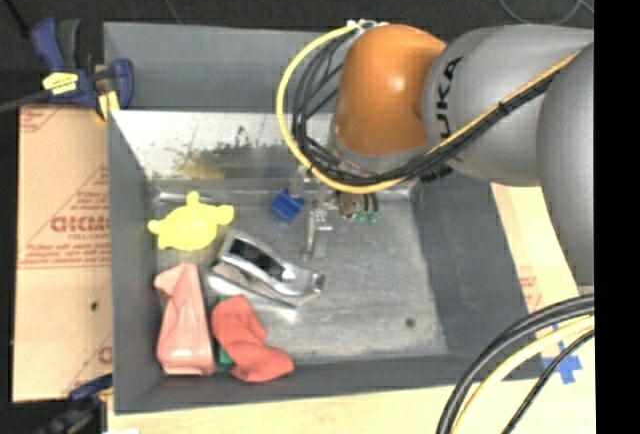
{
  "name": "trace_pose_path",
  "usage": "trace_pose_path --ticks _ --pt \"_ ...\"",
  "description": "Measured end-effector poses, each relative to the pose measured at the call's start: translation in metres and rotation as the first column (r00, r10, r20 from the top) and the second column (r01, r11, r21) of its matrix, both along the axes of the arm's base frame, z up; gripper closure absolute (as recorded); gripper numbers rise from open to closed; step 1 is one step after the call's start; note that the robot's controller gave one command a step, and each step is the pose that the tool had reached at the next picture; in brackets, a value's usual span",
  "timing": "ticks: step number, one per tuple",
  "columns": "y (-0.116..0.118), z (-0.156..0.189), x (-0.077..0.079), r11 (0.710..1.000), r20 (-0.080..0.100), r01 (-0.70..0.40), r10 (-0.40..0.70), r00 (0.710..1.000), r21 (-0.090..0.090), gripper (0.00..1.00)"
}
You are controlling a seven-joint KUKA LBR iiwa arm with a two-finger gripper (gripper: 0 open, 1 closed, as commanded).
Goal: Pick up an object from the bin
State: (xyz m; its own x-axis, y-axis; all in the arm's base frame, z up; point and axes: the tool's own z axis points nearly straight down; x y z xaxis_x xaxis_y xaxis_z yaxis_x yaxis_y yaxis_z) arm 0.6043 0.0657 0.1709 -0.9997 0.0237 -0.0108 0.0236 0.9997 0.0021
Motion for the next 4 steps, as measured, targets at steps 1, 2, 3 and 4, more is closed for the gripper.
trace_pose_path --ticks 1,2,3,4 --pt "0.007 -0.038 -0.005 0.993 -0.010 0.120 -0.120 0.993 0.000 0.00" --pt "0.033 -0.056 0.008 0.978 -0.005 0.210 -0.210 0.978 -0.002 0.00" --pt "0.040 -0.065 0.010 0.989 -0.002 0.149 -0.149 0.989 -0.001 0.00" --pt "0.035 -0.069 -0.011 0.993 0.001 -0.118 0.118 0.993 -0.003 0.00"
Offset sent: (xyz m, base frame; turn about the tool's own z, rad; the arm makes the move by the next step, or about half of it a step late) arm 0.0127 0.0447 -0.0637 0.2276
